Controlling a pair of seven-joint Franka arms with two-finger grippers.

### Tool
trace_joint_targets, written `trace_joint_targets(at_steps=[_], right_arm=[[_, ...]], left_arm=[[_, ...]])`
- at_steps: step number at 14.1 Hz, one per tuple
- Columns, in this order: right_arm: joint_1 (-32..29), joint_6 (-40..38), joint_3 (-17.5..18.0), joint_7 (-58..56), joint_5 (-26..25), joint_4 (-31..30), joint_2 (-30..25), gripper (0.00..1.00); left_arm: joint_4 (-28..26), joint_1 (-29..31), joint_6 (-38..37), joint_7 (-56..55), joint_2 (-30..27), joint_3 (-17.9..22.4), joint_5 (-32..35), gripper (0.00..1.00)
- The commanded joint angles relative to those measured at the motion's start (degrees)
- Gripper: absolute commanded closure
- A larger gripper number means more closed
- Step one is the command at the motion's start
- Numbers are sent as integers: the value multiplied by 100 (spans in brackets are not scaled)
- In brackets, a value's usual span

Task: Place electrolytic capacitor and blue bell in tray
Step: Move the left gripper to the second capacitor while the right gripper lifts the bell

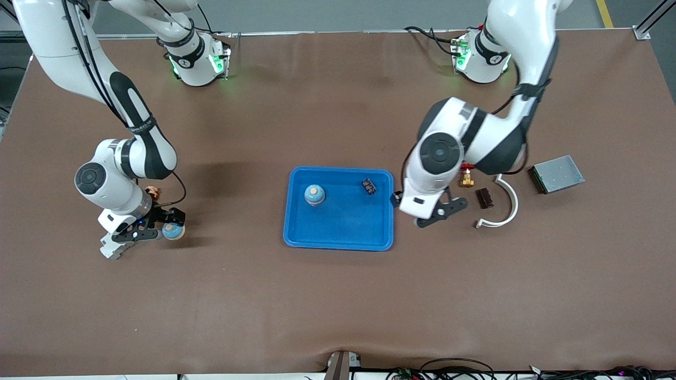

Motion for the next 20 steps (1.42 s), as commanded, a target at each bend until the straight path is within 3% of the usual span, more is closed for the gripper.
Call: trace_joint_targets(at_steps=[1,10,12,16,20], right_arm=[[-85,57,115,40,-1,109,145,0],[56,57,124,111,245,328,311,0],[56,48,124,102,236,399,356,0],[47,48,115,32,236,417,356,0],[38,4,115,5,201,408,356,0]], left_arm=[[-188,388,-271,945,-340,-39,17,0],[-549,2023,-413,4129,-772,-31,87,0],[-793,2234,-20,4402,-772,-31,87,0],[-1856,2350,1571,4429,-746,-13,96,0],[-2051,2341,1714,4421,-622,-30,87,0]])
